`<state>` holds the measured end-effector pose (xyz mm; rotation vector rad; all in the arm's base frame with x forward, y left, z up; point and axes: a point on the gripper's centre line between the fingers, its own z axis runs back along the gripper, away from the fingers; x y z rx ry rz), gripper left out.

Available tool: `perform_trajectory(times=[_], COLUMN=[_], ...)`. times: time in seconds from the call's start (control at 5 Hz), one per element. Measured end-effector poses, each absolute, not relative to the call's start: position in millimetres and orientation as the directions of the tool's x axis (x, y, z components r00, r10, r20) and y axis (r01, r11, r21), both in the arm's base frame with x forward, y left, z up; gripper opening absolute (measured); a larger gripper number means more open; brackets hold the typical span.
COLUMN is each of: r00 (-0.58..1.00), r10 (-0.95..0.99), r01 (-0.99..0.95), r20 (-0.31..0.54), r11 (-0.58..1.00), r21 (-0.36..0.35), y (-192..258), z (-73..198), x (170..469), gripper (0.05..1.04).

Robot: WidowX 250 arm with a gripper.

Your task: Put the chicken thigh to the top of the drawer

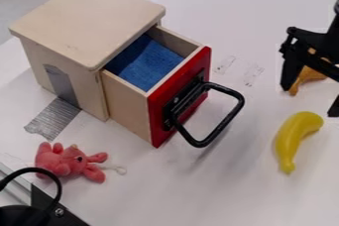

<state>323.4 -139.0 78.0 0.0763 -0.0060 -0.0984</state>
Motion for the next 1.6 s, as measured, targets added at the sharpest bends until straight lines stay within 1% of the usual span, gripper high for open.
perform_trajectory(times=[0.2, 0.4, 0.6, 0.8, 1.0, 1.2, 1.4, 1.6], r00=[0.999, 0.999, 0.999, 0.999, 0.998, 0.997, 0.994, 0.990], r10=[-0.052, -0.025, -0.034, -0.035, -0.045, -0.054, -0.084, -0.117], r01=[0.052, 0.024, 0.033, 0.035, 0.045, 0.054, 0.085, 0.120], r20=[0.001, 0.021, 0.020, 0.011, -0.040, -0.060, -0.066, -0.077], r11=[0.996, 0.998, 0.999, 0.999, 0.999, 0.999, 0.996, 0.992], r21=[0.072, 0.060, 0.036, 0.008, -0.004, -0.001, 0.014, 0.033], y=[-122, -111, -107, -110, -114, -115, -118, -123], z=[70, 63, 44, 31, 8, 3, -1, -4], x=[355, 384, 415, 432, 432, 429, 425, 418], gripper=[0.999, 0.999, 0.999, 0.999, 0.999, 0.963, 0.722, 0.426])
